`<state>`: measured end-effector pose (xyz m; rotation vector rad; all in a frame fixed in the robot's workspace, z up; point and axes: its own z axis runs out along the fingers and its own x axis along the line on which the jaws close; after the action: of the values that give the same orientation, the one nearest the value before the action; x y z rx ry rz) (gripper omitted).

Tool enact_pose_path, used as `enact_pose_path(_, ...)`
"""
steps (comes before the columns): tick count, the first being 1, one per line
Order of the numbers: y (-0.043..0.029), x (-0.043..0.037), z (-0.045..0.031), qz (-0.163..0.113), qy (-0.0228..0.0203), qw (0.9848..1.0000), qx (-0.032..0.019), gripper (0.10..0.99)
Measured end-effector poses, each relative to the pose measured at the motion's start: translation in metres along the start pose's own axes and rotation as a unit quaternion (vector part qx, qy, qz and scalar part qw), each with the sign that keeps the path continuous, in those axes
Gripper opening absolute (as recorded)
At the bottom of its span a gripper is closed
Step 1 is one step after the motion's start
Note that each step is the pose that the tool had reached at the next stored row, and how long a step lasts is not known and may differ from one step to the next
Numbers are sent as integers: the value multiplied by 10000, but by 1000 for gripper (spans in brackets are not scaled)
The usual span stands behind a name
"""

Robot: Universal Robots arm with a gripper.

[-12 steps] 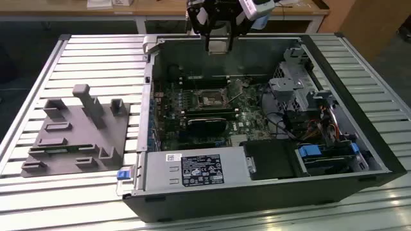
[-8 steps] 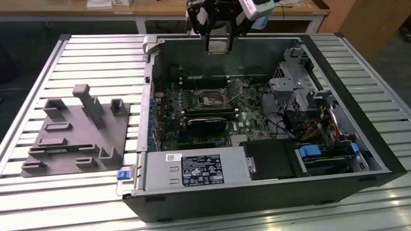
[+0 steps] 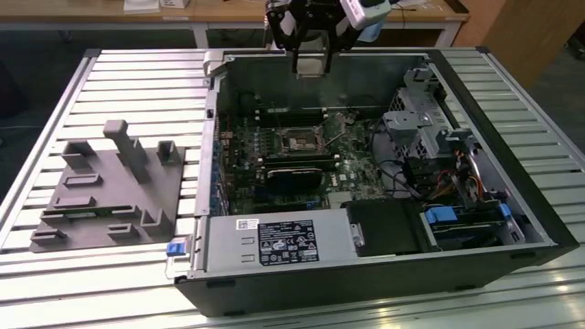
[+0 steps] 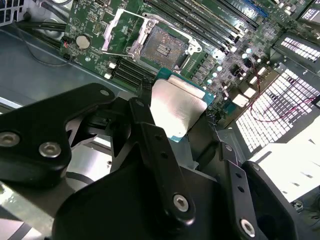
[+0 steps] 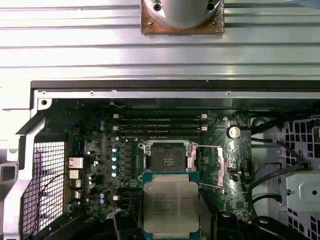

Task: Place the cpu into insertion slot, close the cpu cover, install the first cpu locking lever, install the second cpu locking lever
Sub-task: 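Place the cpu into insertion slot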

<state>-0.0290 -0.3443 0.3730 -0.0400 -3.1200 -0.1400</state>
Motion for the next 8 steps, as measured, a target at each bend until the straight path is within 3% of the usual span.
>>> enact_pose_path(8,-7,-1,74,0,0,10000,0,537)
